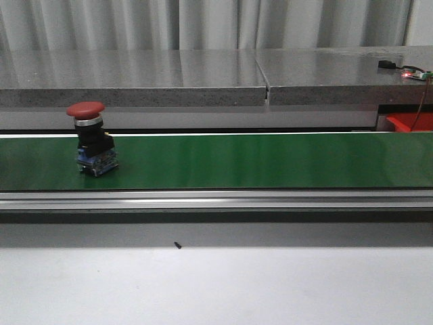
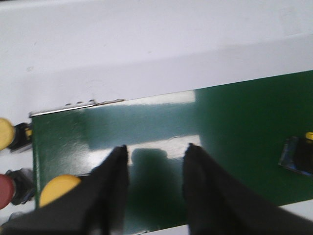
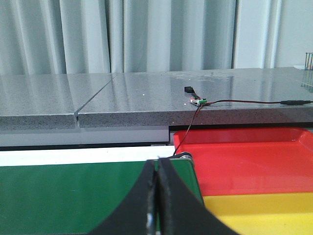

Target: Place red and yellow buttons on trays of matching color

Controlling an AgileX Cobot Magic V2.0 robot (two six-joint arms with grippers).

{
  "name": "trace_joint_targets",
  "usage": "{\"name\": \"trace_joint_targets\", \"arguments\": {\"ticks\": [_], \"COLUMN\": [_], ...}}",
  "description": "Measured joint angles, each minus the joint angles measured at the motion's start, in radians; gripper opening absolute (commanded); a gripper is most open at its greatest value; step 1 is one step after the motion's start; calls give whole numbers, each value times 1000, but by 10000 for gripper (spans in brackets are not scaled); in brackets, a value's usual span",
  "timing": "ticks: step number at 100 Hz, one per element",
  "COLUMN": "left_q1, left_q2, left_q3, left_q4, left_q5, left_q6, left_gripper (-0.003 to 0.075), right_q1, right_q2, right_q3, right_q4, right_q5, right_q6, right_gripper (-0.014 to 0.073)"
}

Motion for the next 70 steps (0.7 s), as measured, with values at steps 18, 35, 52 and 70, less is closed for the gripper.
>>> {"name": "trace_joint_targets", "arguments": {"ticks": [18,35,52,70], "left_q1": [-90,-125,-126,-126], "left_q2": [-77,-177,-306,-489], "left_q3": [2,61,180,329], "left_q4": [-9,-18,-20,-20], "left_q5": [10,8,-3,-50], "left_q6": [-27,-46,-58,-62], "left_gripper": [-19,-19,-19,-19], "right_q1": [0,0,0,0], "right_q2": [0,0,0,0], "right_q3": [0,0,0,0], "right_q4": [0,0,0,0], "right_q5": [0,0,0,0], "right_q6": [0,0,0,0], "right_gripper": [-62,-62,-62,-62]}}
